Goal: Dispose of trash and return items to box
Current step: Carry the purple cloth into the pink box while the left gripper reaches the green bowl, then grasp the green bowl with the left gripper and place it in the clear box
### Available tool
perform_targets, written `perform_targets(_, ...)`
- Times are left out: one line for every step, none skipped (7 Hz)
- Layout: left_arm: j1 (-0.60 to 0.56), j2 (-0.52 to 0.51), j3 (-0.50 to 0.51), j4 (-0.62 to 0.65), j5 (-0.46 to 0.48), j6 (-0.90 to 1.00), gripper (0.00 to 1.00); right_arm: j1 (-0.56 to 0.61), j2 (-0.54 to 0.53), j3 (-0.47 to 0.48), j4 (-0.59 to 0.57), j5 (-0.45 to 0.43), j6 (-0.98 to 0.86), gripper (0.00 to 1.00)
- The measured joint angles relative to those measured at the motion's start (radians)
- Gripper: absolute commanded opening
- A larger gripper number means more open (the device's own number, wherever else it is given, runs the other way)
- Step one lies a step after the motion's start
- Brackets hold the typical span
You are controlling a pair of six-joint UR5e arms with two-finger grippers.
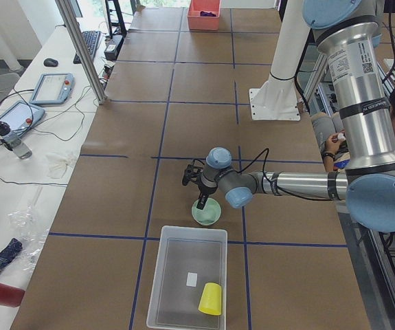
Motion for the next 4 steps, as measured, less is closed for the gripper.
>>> perform_targets(0.025, 0.0, 0.004, 0.002, 0.001, 0.0, 0.01, 0.0, 0.0, 0.002, 0.001, 0.002, 0.0, 1.0)
perform_targets(0.047, 0.0, 0.005, 0.003, 0.001, -0.001, 0.0, 0.001, 0.0, 0.003, 0.002, 0.007, 0.0, 1.0)
perform_targets(0.057, 0.001, 0.001, 0.003, 0.002, -0.001, 0.0, 0.001, 0.0, 0.003, 0.001, 0.014, 0.0, 1.0)
perform_targets(0.06, 0.001, -0.003, 0.002, 0.003, 0.0, 0.0, 0.001, -0.001, 0.002, 0.001, 0.019, 0.0, 1.0)
